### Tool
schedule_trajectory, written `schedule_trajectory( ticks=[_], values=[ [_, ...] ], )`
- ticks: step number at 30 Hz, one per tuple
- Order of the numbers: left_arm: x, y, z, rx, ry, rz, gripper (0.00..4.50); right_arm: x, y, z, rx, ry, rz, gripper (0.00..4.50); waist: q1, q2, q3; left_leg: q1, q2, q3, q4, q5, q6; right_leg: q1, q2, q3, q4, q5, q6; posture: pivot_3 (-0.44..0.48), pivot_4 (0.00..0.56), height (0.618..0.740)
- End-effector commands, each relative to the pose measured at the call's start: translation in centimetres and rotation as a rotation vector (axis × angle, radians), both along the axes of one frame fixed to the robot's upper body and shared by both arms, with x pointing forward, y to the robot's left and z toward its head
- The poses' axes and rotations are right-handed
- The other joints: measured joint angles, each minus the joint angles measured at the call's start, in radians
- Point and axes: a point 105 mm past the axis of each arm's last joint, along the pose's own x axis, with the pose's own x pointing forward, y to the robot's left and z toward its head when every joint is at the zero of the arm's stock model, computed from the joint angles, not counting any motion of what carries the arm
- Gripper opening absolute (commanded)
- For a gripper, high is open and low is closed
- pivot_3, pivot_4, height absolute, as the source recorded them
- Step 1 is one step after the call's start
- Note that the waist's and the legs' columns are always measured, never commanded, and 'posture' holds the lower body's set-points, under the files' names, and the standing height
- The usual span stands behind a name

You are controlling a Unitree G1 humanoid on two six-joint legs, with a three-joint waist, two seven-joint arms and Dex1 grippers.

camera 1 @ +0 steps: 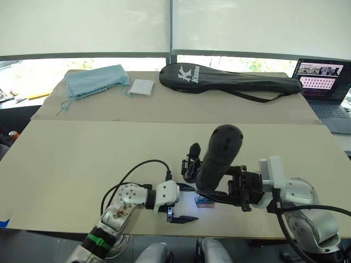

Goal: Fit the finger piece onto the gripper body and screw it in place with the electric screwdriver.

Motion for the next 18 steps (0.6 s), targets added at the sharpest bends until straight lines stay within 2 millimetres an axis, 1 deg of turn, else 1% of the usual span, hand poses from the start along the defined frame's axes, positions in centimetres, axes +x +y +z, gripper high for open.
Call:
schedule_trajectory(
  ticks=[1, 8, 18],
  values=[
    [-0.84, -0.77, -1.4, 0.035, 0.053, -0.017, 4.43, -0.44, -0.48, 1.06, 0.013, -0.059, 0.003, 1.9, 0.0, 0.0, 0.0, 0.0, 0.0, 0.0, 0.0, 0.0, 0.0, 0.0, 0.0, 0.0, 0.0, 0.0, 0.0, 0.0, 0.15, 0.74],
    [-0.83, -0.73, -1.22, 0.036, 0.059, -0.022, 4.43, -0.29, -1.19, 0.88, -0.008, -0.051, -0.02, 1.9, -0.001, 0.0, 0.0, 0.0, 0.0, 0.0, 0.0, 0.0, 0.0, 0.0, 0.0, 0.0, 0.0, 0.0, 0.0, 0.0, 0.15, 0.74],
    [-0.8, -0.65, -1.35, 0.055, 0.07, -0.022, 4.43, 0.01, -0.93, 0.86, 0.003, -0.041, -0.033, 1.9, -0.001, 0.0, 0.0, 0.0, 0.0, 0.0, 0.0, 0.0, 0.0, 0.0, 0.0, 0.0, 0.0, 0.0, 0.0, 0.0, 0.15, 0.74]
  ],
)
